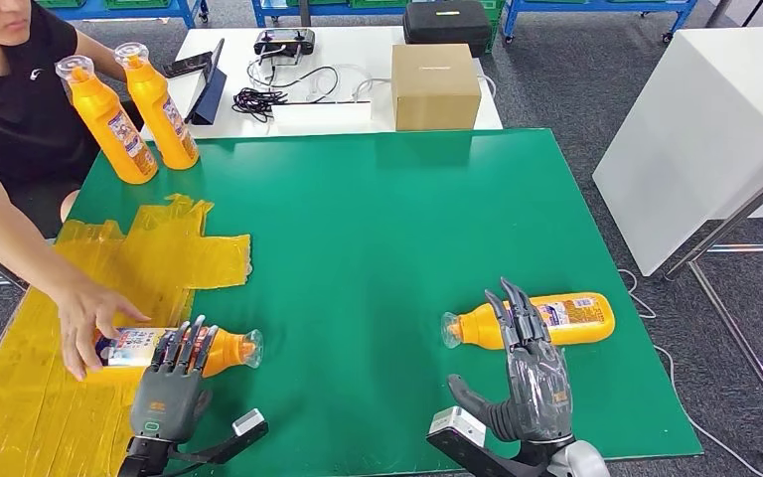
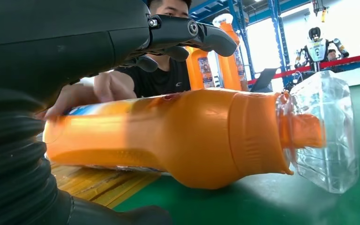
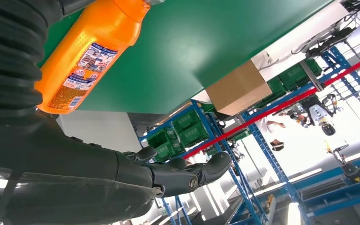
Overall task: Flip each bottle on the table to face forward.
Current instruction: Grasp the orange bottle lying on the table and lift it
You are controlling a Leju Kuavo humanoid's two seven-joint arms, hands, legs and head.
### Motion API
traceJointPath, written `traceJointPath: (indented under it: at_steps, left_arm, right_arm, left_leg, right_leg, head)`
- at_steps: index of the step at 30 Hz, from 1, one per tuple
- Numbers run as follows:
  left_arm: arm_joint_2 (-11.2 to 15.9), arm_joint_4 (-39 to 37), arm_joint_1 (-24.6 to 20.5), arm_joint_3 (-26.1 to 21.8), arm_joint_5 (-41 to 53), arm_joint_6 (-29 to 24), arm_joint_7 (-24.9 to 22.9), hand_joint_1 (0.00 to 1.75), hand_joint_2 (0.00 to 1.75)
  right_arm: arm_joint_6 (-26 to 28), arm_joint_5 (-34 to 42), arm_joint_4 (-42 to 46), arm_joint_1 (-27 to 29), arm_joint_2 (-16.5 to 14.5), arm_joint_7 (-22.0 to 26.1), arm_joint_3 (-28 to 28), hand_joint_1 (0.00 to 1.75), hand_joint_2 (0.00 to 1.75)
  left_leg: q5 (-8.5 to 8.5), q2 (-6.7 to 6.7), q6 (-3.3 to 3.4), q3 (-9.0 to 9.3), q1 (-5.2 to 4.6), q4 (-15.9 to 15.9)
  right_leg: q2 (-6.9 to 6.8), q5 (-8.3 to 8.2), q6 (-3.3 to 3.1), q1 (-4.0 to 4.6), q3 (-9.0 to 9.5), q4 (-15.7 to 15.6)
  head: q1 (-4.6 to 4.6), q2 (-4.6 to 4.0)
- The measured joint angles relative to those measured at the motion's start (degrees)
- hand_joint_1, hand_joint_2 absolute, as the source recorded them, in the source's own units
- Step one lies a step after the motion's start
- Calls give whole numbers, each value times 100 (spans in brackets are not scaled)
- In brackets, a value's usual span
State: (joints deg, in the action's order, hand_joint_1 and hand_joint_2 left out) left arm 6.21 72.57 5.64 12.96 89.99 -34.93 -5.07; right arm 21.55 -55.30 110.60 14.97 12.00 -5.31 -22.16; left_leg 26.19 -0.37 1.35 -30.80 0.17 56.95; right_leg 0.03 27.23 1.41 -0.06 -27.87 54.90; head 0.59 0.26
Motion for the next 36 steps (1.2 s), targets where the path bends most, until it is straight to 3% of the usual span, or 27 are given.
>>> traceJointPath:
  at_steps: [1, 3, 4, 6, 7, 8, 10, 13, 15, 20, 26, 36]
  left_arm:
    - [0, -1, -1, -1, -17, 12, 14, 0, 0]
    - [-103, 145, 49, -101, -364, 308, 338, 0, 0]
    - [-230, 392, 140, -249, -799, 734, 742, 0, 0]
    - [-646, 1205, 484, -753, -2423, 2013, 1910, 0, 0]
    - [-852, 1620, 677, -996, -3555, 2579, 2412, 0, 0]
    - [-1045, 1963, 829, -1214, -4843, 2941, 2759, 0, 0]
    - [-1326, 2383, 963, -1516, -7290, 3161, 3030, 0, 0]
    - [-1581, 2686, 1021, -1835, -9557, 3191, 3173, 0, 0]
    - [-1688, 2803, 1071, -1945, -9606, 3204, 3214, 0, 0]
    - [-1845, 2947, 1123, -2117, -7463, 3213, 3222, 0, 0]
    - [-1917, 3009, 1139, -2212, -7391, 3202, 3232, 0, 0]
    - [-1984, 3053, 1177, -2306, -7444, 3277, 3285, 0, 0]
  right_arm:
    - [-15, -12, 0, 3, 0, -13, 0, 0, 175]
    - [-291, -202, 54, 183, 84, -319, 77, 0, 175]
    - [-512, -297, 146, 428, 188, -611, 199, 0, 175]
    - [-965, -306, 371, 1179, 400, -1114, 793, 0, 175]
    - [-1134, -247, 458, 1532, 432, -1083, 1257, 0, 175]
    - [-1337, -253, 518, 1792, 377, -849, 1783, 0, 175]
    - [-1847, -524, 640, 1999, 123, -3, 2726, 0, 175]
    - [-2435, -929, 816, 2041, -356, 800, 3633, 0, 175]
    - [-2546, -1013, 890, 2057, -557, 889, 4058, 0, 175]
    - [-2581, -1044, 997, 2060, -846, 913, 4610, 0, 175]
    - [-2679, -1073, 1046, 2062, -1003, 994, 4878, 0, 175]
    - [-3014, -1203, 1128, 1827, -1295, 1563, 5482, 0, 175]
  left_leg:
    - [0, 0, 0, 2, 0, 1]
    - [4, -10, 4, 13, -3, 2]
    - [9, -29, 9, 16, -7, 3]
    - [16, -73, 20, -4, -15, 4]
    - [13, -83, 24, -27, -18, 5]
    - [11, -73, 27, -48, -20, 5]
    - [12, -26, 31, -65, -27, 7]
    - [23, -1, 33, -44, -24, 7]
    - [23, -13, 33, -42, -16, 5]
    - [22, -11, 32, -41, -10, 3]
    - [21, -12, 32, -39, -10, 5]
    - [20, -10, 32, -39, -9, 5]
  right_leg:
    - [0, 0, 0, 0, -11, -1]
    - [-10, 7, 4, -4, -23, -6]
    - [-25, 15, 14, -9, -25, -8]
    - [-66, 30, 33, -16, -2, -12]
    - [-75, 29, 42, -18, 0, -13]
    - [-67, 22, 45, -19, -4, -15]
    - [-22, 6, 47, -21, -20, -17]
    - [-2, 5, 38, -19, -42, -21]
    - [-13, 11, 33, -15, -63, -21]
    - [-13, 11, 29, -7, -61, -21]
    - [-13, 11, 30, -7, -59, -20]
    - [-12, 10, 31, -7, -28, -20]
  head:
    - [-1, 0]
    - [-5, 0]
    - [-9, 0]
    - [-2, 0]
    - [8, 0]
    - [20, 0]
    - [27, 0]
    - [21, 0]
    - [24, 0]
    - [24, 0]
    - [24, 0]
    - [25, 0]
